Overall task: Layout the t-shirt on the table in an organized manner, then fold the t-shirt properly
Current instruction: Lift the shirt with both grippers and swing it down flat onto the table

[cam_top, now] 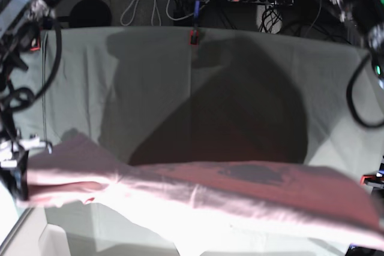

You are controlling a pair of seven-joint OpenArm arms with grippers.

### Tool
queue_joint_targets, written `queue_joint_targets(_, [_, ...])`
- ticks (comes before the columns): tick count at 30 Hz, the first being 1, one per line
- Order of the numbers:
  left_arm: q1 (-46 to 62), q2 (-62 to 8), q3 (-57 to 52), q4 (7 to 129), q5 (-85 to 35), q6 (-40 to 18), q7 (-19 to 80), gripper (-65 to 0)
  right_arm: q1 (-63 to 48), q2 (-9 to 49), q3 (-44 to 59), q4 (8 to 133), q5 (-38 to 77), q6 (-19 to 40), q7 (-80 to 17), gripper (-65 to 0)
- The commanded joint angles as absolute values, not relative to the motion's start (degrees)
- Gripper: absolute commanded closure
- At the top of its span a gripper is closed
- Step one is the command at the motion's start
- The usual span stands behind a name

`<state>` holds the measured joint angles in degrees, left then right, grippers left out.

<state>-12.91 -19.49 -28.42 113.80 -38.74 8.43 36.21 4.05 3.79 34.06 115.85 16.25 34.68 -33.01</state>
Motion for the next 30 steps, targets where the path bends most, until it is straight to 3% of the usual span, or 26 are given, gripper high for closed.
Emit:
queue_joint_targets(1, [-15.43, -20.53, -28.18, 114.86, -37.49, 8.75, 35.3, -0.1, 6.55, 4.53, 34.07, 116.97, 17.01, 34.59, -30.81, 0.0])
queue_joint_targets(14, [-37.41, -19.91, -12.62, 114.68, -21.32, 8.75, 36.0, -0.1, 32.92, 9.71, 30.9, 115.03, 16.57, 34.51, -31.52, 0.0])
queue_joint_targets(30, [-32.31, -14.46, -20.0, 116.0, -21.32, 8.75, 35.65, -0.1, 43.03, 14.64, 31.08, 116.0, 16.75, 34.51, -30.9, 0.0])
